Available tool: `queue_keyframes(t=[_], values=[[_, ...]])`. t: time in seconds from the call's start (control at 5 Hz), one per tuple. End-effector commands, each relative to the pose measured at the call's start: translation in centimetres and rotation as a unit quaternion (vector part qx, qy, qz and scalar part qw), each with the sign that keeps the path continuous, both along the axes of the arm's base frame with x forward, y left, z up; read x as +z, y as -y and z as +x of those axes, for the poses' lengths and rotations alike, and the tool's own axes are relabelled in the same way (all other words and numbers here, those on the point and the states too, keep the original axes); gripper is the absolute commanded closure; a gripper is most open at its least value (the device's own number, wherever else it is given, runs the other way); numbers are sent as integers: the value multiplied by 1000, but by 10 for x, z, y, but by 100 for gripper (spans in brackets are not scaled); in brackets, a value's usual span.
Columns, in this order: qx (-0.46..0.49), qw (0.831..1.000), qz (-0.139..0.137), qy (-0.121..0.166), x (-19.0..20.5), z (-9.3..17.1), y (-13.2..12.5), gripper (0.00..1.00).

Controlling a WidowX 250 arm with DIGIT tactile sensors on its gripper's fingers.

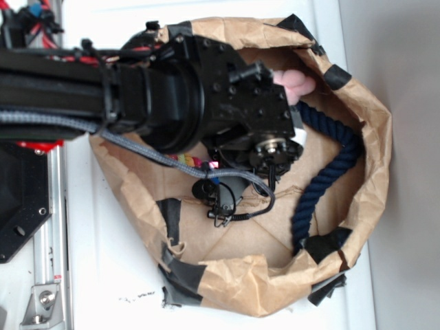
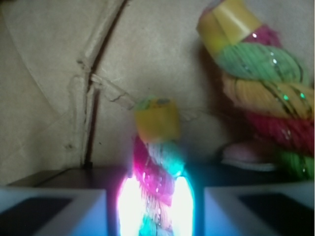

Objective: Grab the multicolored rope.

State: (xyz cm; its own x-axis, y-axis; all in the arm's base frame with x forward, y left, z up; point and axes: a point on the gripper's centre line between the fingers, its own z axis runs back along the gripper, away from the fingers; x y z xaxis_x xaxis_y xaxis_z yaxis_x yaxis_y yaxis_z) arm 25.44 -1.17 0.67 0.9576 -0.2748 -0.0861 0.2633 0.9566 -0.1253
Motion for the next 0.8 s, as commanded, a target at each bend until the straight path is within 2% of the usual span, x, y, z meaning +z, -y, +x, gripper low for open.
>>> queue_keyframes(t=[0.0,0.2,0.4,0.6], values=[[33,997,-5,75,53,13,-7,100],[38,995,-39,80,103,27,-6,100],[52,993,-26,107,154,31,-1,100],[47,993,-19,105,165,31,10,100]])
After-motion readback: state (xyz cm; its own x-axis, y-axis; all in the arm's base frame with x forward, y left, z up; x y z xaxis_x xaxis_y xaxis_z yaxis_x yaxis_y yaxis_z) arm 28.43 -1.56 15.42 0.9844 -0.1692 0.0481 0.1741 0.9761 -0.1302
